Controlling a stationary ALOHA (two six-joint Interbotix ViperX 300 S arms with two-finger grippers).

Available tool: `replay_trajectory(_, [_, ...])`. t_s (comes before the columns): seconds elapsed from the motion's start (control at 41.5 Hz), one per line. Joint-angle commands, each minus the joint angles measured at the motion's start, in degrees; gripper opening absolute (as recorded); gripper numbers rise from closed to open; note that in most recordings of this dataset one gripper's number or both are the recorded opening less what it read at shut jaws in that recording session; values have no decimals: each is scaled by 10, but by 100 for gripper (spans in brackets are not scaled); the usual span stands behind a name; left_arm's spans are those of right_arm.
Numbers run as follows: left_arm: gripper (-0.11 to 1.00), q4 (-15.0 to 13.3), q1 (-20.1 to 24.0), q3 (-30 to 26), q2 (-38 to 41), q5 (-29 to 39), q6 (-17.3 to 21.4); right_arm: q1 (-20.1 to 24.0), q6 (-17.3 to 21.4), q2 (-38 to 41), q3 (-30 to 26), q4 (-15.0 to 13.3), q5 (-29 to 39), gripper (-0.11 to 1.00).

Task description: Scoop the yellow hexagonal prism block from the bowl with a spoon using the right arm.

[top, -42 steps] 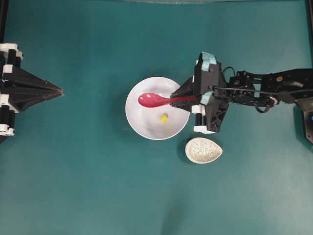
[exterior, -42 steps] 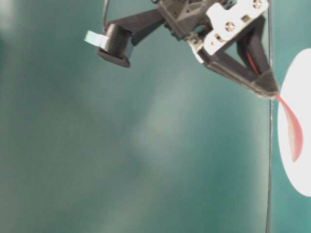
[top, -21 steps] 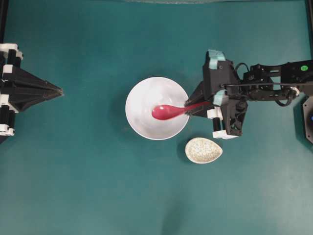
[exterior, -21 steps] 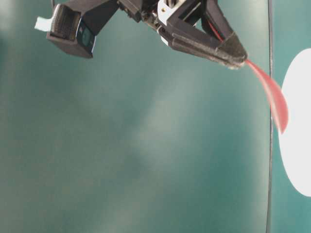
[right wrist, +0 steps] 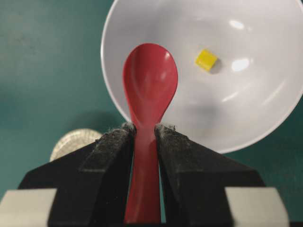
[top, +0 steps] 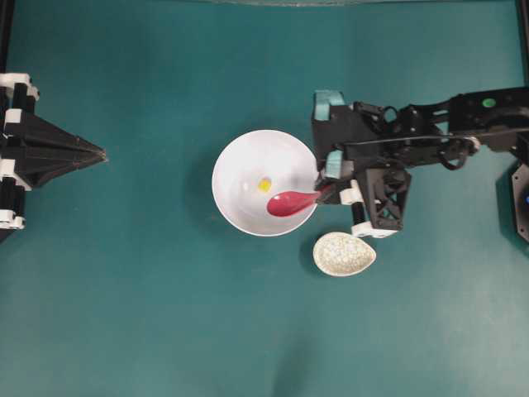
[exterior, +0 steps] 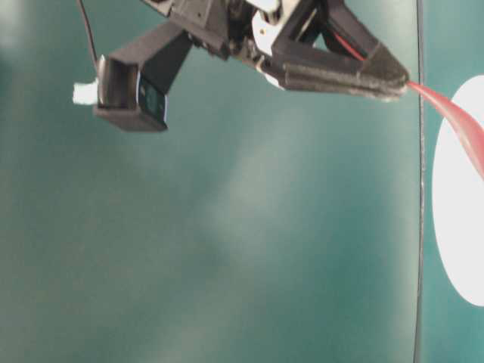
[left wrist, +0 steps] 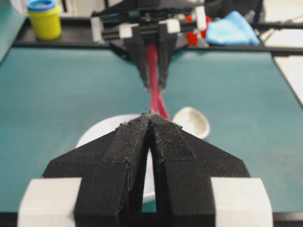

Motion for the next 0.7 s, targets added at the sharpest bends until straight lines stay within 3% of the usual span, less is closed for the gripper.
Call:
replay_trajectory(0.0, [0, 2, 0, -11, 5, -3, -1, -4, 1, 2, -27, 0, 8, 24])
replay_trajectory(0.675, [0, 2, 0, -12, 5, -2, -1, -25, 1, 69, -46, -16, 33, 24])
